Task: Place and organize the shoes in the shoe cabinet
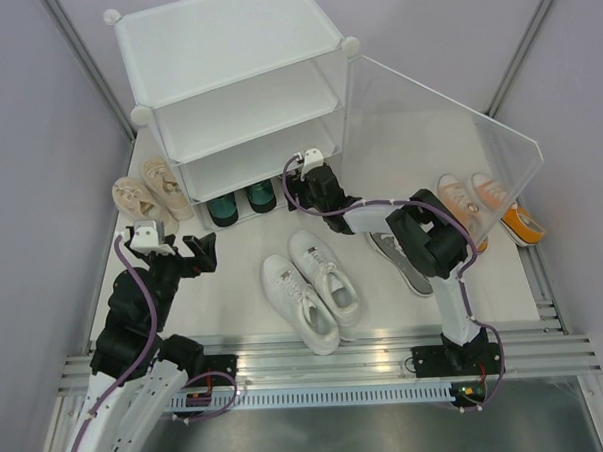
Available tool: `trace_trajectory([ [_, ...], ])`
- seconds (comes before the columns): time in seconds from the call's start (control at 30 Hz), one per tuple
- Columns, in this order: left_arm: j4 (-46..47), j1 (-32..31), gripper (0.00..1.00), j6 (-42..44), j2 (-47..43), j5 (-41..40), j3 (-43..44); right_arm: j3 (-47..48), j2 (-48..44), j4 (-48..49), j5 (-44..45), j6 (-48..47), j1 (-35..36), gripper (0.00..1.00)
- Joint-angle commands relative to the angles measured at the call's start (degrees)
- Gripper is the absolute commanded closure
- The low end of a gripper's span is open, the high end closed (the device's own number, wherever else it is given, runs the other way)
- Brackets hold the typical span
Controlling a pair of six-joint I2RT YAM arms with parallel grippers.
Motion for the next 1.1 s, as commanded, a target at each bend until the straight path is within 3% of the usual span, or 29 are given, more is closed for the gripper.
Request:
trace_trajectory([
  [0.0,1.9,-0.4,0.0,2.1,0.4,0.8,-0.1,3.1,2.0,0.6,4.5,1.0,0.6,0.19],
  [0.47,1.9,-0.4,0.0,2.1,0.3,1.0,-0.2,8.6,6.1,-1.0,5.1,1.8,0.7,0.24],
  [0.8,1.9,-0.4,0.0,2.1,0.2,1.2,-0.2,10.4,7.2,-1.6,4.2,2.2,0.6,0.56],
  [1.07,1.9,-0.4,0.0,2.1,0.4,1.3,-0.1,10.5,7.4,-0.4,-0.6,2.2,0.7,0.63],
])
